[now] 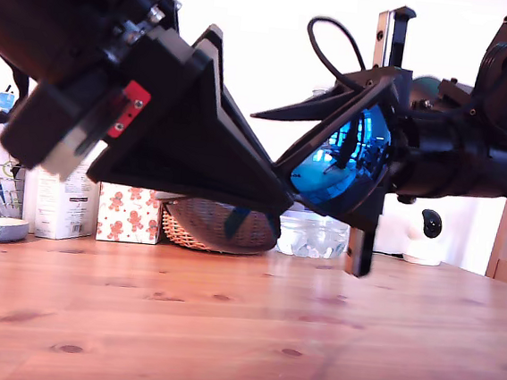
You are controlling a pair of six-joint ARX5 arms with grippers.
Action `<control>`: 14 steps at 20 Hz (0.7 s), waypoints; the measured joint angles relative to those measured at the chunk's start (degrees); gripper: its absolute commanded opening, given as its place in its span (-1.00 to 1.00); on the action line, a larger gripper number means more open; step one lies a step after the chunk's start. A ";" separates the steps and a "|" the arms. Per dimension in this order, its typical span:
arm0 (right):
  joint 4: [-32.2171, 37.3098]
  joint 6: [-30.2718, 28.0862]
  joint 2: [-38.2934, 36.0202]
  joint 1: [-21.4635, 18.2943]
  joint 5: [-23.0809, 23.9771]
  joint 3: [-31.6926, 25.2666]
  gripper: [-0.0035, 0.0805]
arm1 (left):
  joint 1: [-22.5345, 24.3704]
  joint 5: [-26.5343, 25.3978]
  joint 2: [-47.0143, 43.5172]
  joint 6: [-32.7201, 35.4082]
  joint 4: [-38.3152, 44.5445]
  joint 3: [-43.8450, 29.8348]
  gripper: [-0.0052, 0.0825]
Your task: Pick up the sunglasses and close them, then place them back on the table
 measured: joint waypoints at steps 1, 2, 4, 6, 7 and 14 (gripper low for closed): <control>0.26 -0.02 0.00 -0.02 -0.02 0.00 -0.37 | -0.50 -0.28 0.00 -0.02 0.09 0.00 -0.94; 0.37 -0.02 0.00 -0.04 -0.02 0.00 -0.37 | -0.87 -0.50 0.00 -0.04 0.11 0.00 -0.94; 0.44 -0.04 0.00 -0.92 1.07 0.00 -0.37 | -1.68 -0.92 0.00 -0.11 0.15 0.00 -0.94; 1.03 -0.07 0.00 -2.16 3.37 0.02 -0.37 | -2.45 -1.09 0.00 -0.22 0.17 0.00 -0.94; 1.31 -0.07 0.00 -3.08 4.22 0.11 -0.37 | -2.67 -1.14 0.00 -0.24 0.17 0.00 -0.94; 3.04 -4.92 0.00 -6.12 11.08 0.79 -0.39 | -2.84 -1.75 0.00 -1.51 0.35 0.00 -0.94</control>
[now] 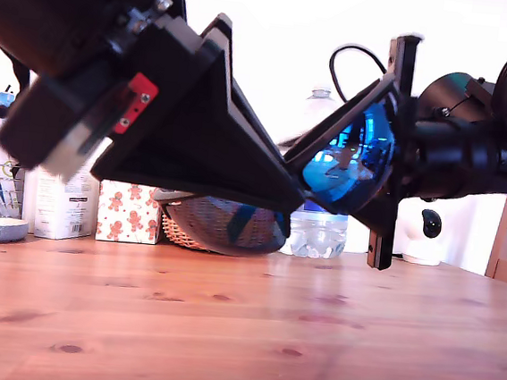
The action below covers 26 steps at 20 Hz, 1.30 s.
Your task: Pick up the sunglasses and close them, then place them back on the table
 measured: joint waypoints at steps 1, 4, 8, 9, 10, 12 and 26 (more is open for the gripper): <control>0.63 -1.31 0.00 0.00 2.03 0.00 -0.48 | 0.00 0.04 0.00 0.00 0.39 0.00 -0.94; 4.17 -4.57 0.00 0.00 6.60 0.00 -0.71 | 0.00 2.67 0.00 -7.13 3.80 0.00 -0.94; 8.11 -4.31 0.00 0.07 7.65 0.07 -0.66 | 0.00 6.12 0.00 -12.35 8.41 0.00 -0.94; 8.20 -3.78 0.00 0.09 7.61 0.07 -0.55 | 0.00 6.43 0.00 -12.87 8.92 0.00 -0.94; 8.39 -2.71 0.00 0.09 7.58 0.07 -0.31 | 0.04 6.95 0.00 -13.57 9.44 0.00 -0.94; 8.98 -1.22 0.00 0.09 7.34 0.07 -0.15 | 0.07 8.04 0.00 -14.51 10.19 0.00 -0.94; 9.92 3.23 0.00 5.03 -3.17 3.54 -0.17 | 0.44 10.64 0.00 -16.50 12.28 0.00 -0.94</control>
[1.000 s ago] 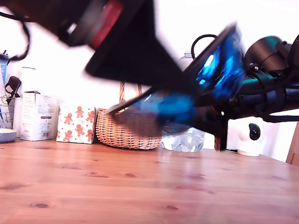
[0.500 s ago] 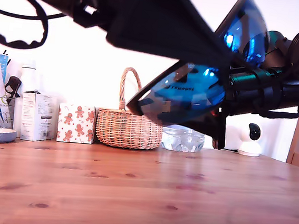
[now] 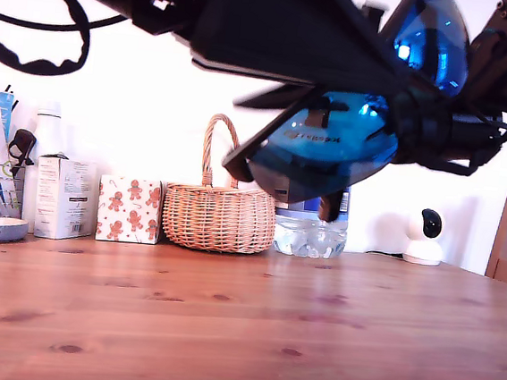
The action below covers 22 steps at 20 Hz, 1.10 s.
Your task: Pick up the sunglasses and close them, then place them back on the table
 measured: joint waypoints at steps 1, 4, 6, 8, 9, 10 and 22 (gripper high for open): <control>-0.17 0.00 0.00 0.09 -1.44 0.07 -0.17 | 0.07 0.17 0.00 0.02 -0.02 0.00 -0.94; -0.61 -0.04 0.00 -0.02 -5.51 0.11 -0.17 | 1.22 0.35 0.00 0.00 -0.13 0.00 -0.94; -0.63 -0.04 0.00 -0.07 -7.08 0.13 -0.17 | 1.95 0.37 -0.02 0.02 -0.87 0.00 -0.94; -0.66 -0.15 0.00 -0.28 -8.17 0.13 -0.17 | 2.54 0.50 -0.02 0.02 -1.57 0.00 -0.94; -0.72 -0.22 0.00 -0.52 -9.03 0.13 -0.17 | 2.91 0.63 -0.04 0.02 -1.95 0.00 -0.94; -0.90 -0.22 0.00 -0.85 -9.77 0.13 -0.17 | 3.37 0.83 -0.04 0.02 -2.23 0.00 -0.94; -5.16 -1.07 0.00 -2.73 -9.90 0.20 -0.17 | 11.10 4.70 -0.04 2.01 -4.76 0.00 -0.94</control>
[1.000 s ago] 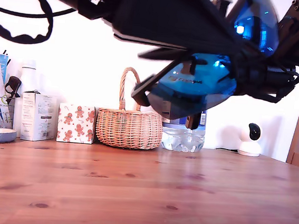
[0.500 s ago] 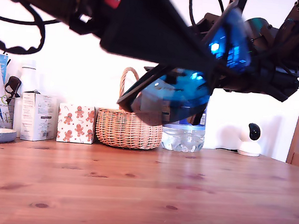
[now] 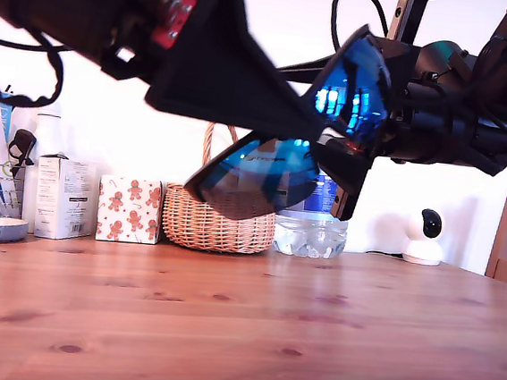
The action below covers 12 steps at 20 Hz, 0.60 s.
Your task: Pick up the sunglasses and close them, then place them back on the table
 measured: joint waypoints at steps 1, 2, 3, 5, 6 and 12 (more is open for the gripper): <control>-0.15 -0.02 0.00 -0.02 0.04 0.00 -0.18 | 0.72 0.33 0.00 0.22 -0.42 0.00 -0.94; -0.37 -0.02 0.00 -0.07 0.02 0.02 -0.18 | 1.49 0.55 0.00 1.03 -1.07 0.00 -0.94; -0.66 -0.02 0.00 -0.13 0.15 0.02 -0.21 | 2.47 0.85 -0.02 1.40 -1.60 0.00 -0.94; -1.18 -0.04 0.00 -0.39 0.46 0.24 -0.22 | 3.98 1.95 -0.02 1.62 -2.14 0.00 -0.94; -1.22 -0.04 0.00 -0.39 0.48 0.42 -0.22 | 4.39 2.21 0.00 1.68 -2.14 0.00 -0.94; -0.81 -0.46 0.00 -0.37 1.14 0.76 -0.22 | 5.29 4.28 0.00 2.78 -1.99 -0.02 -0.94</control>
